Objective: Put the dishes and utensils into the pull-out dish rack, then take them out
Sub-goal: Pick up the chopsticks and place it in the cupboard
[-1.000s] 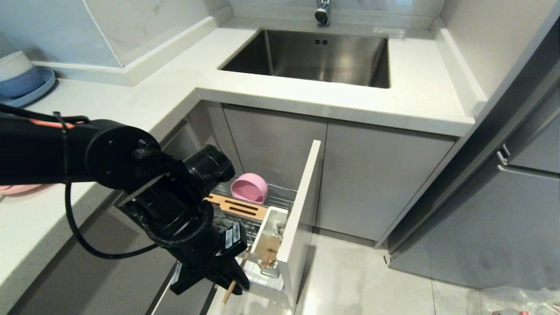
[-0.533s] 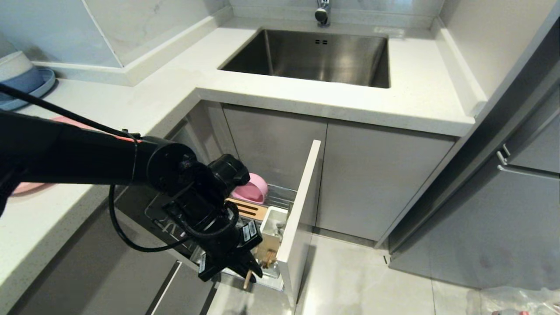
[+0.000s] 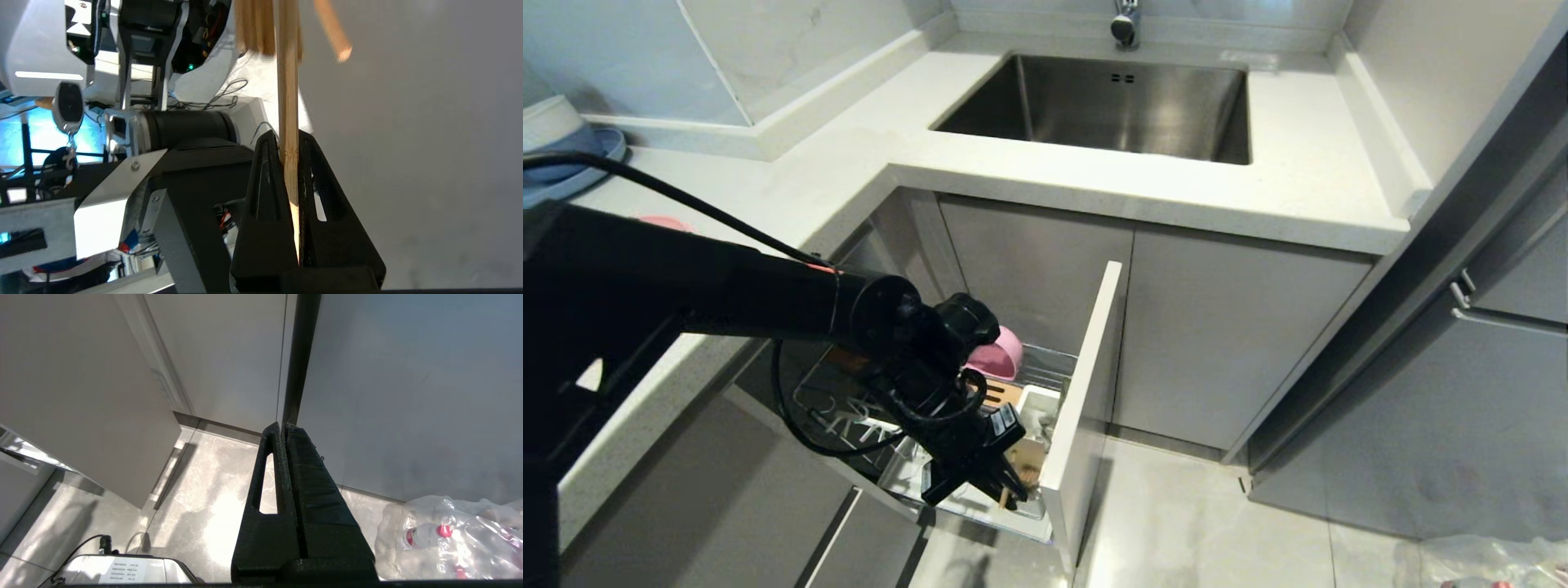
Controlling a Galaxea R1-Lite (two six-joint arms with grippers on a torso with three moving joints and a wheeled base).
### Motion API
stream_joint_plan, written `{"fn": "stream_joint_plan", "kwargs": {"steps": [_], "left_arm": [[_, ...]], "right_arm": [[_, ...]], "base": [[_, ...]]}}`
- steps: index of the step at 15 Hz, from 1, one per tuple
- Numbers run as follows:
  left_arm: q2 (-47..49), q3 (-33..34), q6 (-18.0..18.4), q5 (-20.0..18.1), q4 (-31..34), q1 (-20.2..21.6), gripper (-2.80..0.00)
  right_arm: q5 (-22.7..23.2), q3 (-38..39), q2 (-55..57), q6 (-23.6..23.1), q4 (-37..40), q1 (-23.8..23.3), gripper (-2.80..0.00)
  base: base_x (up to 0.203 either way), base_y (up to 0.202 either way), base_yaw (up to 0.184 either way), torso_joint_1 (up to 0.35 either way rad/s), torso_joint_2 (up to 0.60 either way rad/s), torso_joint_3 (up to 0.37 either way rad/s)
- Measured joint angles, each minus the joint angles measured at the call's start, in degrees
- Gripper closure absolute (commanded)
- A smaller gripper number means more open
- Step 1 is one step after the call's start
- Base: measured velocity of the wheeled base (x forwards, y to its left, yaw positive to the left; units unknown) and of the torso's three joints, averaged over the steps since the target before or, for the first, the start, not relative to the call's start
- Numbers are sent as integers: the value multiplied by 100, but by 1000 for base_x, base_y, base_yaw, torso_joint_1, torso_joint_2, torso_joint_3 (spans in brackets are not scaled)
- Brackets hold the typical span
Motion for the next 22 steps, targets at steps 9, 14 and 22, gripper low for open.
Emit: {"fn": "stream_joint_plan", "kwargs": {"steps": [9, 14, 22], "left_arm": [[673, -439, -11, -15, -322, 232, 0], [966, -625, -27, -23, -447, 376, 0], [1162, -737, -30, -4, -445, 409, 0]], "right_arm": [[0, 0, 0, 0, 0, 0, 0], [0, 0, 0, 1, 0, 0, 0], [2, 0, 0, 0, 0, 0, 0]], "base": [[0, 0, 0, 0, 0, 0], [0, 0, 0, 0, 0, 0], [0, 0, 0, 0, 0, 0]]}}
